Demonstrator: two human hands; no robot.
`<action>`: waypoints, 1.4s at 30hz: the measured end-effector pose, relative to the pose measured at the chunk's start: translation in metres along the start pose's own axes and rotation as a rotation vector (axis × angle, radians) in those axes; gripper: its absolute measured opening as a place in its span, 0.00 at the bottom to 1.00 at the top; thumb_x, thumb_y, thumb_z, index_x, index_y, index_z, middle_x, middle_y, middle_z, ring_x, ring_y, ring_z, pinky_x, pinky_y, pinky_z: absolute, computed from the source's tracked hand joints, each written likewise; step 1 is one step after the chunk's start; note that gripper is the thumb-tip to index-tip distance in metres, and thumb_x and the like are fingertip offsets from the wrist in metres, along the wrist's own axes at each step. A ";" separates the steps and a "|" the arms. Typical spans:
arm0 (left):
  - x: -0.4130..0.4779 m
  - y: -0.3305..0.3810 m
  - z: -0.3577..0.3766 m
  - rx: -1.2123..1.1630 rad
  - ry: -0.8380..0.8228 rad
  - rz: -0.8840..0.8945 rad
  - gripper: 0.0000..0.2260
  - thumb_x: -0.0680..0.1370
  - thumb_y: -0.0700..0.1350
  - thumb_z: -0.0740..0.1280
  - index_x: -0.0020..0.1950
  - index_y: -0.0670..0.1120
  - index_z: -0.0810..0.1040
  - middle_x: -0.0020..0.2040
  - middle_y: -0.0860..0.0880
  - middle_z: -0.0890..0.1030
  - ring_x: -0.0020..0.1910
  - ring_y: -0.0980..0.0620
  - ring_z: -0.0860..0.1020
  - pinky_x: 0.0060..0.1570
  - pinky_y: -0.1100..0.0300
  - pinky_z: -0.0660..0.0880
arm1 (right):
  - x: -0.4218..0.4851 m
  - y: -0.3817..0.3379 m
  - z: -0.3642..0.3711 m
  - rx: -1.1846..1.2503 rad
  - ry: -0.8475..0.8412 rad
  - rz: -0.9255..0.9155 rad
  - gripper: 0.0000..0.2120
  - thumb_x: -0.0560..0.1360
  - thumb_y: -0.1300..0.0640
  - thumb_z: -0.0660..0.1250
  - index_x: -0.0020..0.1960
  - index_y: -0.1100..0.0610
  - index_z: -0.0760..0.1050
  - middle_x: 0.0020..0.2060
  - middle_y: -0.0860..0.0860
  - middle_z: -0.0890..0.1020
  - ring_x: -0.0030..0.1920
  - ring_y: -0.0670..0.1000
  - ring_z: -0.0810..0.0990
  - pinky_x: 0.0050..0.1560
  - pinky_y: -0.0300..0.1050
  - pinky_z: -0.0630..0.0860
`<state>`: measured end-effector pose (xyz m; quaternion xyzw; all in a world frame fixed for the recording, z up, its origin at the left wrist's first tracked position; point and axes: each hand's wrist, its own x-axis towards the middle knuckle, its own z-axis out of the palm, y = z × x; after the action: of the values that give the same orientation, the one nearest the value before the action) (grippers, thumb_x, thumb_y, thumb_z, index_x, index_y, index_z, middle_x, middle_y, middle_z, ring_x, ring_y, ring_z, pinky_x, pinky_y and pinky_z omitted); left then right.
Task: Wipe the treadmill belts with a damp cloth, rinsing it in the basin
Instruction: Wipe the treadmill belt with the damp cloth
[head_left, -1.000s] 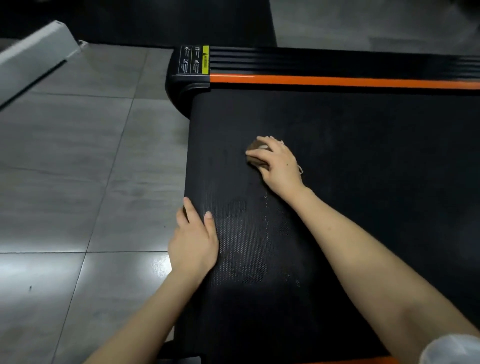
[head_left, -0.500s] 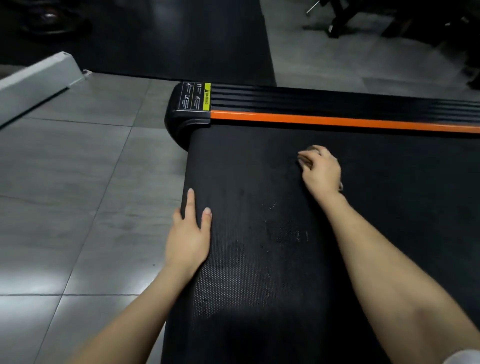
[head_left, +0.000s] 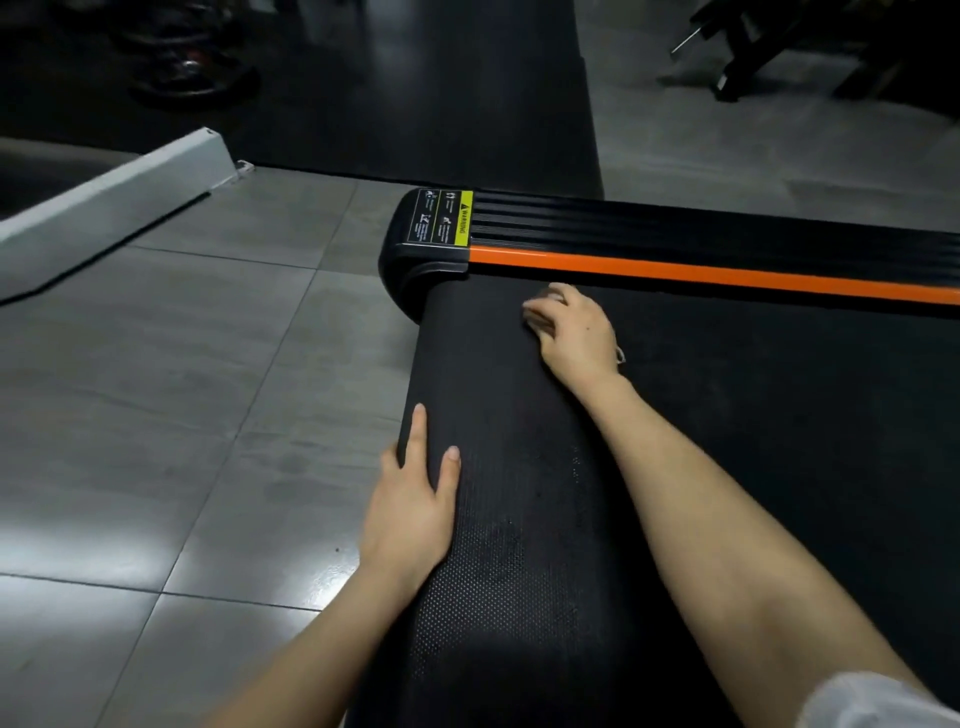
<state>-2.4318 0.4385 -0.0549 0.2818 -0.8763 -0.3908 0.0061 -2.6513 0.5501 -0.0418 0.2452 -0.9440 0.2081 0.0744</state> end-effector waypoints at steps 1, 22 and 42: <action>0.000 0.000 -0.001 0.003 0.001 0.006 0.27 0.80 0.61 0.50 0.76 0.62 0.43 0.72 0.45 0.62 0.59 0.44 0.75 0.54 0.53 0.72 | 0.005 -0.006 0.005 -0.006 0.022 0.040 0.14 0.74 0.60 0.66 0.58 0.51 0.79 0.65 0.56 0.73 0.63 0.61 0.71 0.66 0.57 0.65; 0.004 -0.003 0.001 -0.002 -0.007 0.017 0.27 0.80 0.60 0.50 0.76 0.63 0.43 0.72 0.45 0.62 0.62 0.43 0.73 0.57 0.54 0.69 | 0.037 -0.061 0.035 -0.123 0.060 0.070 0.15 0.77 0.55 0.61 0.63 0.56 0.74 0.66 0.58 0.70 0.59 0.62 0.72 0.60 0.52 0.66; 0.004 -0.001 0.001 -0.010 -0.001 -0.003 0.26 0.81 0.59 0.51 0.77 0.61 0.44 0.71 0.43 0.63 0.61 0.40 0.73 0.56 0.51 0.69 | -0.007 -0.073 0.025 -0.029 0.025 -0.195 0.13 0.73 0.60 0.67 0.56 0.52 0.81 0.66 0.56 0.74 0.59 0.63 0.74 0.62 0.51 0.67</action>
<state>-2.4346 0.4366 -0.0572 0.2828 -0.8740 -0.3952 0.0064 -2.6103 0.4844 -0.0398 0.3322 -0.9175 0.1890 0.1099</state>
